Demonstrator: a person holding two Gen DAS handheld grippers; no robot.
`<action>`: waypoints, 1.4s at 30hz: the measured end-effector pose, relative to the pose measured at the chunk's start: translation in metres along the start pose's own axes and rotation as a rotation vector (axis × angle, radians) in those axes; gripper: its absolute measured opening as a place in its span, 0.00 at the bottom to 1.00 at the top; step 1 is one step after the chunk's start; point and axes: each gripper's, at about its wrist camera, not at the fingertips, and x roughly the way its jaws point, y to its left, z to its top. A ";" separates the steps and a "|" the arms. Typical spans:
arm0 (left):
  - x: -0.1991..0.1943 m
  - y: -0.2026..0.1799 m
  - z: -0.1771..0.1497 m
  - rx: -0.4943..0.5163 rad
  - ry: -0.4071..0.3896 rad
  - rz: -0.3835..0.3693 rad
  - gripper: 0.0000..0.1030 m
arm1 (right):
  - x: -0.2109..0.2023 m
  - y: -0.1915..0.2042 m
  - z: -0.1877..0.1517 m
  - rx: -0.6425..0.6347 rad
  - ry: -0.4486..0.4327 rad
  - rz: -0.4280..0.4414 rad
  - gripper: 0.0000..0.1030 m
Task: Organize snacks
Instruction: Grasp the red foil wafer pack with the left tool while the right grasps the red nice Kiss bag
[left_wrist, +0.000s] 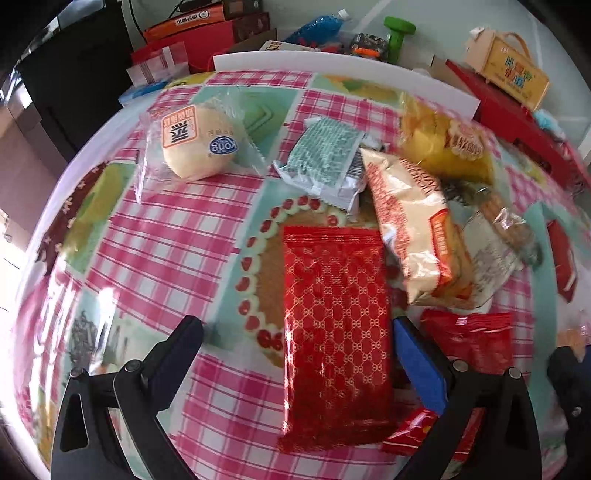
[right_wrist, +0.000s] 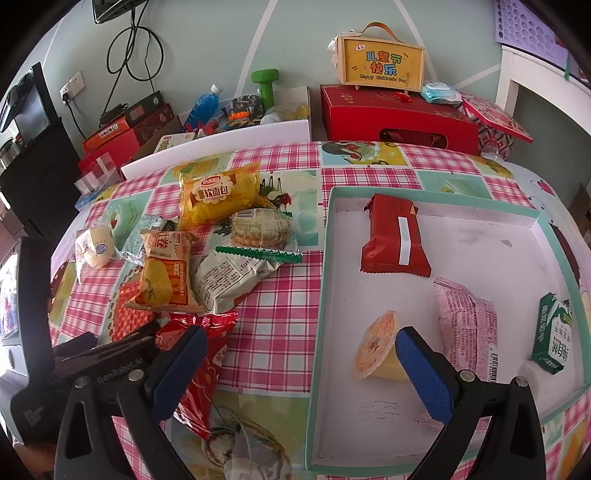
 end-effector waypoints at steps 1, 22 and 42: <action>-0.001 0.003 0.000 -0.017 0.008 0.002 0.98 | 0.000 0.000 0.000 0.000 0.000 0.000 1.00; -0.009 0.078 -0.006 -0.277 0.061 0.020 0.98 | 0.016 0.078 -0.022 -0.198 0.008 0.091 1.00; -0.029 0.023 -0.024 -0.182 0.039 -0.255 0.98 | 0.031 0.056 -0.027 -0.197 0.091 0.055 0.60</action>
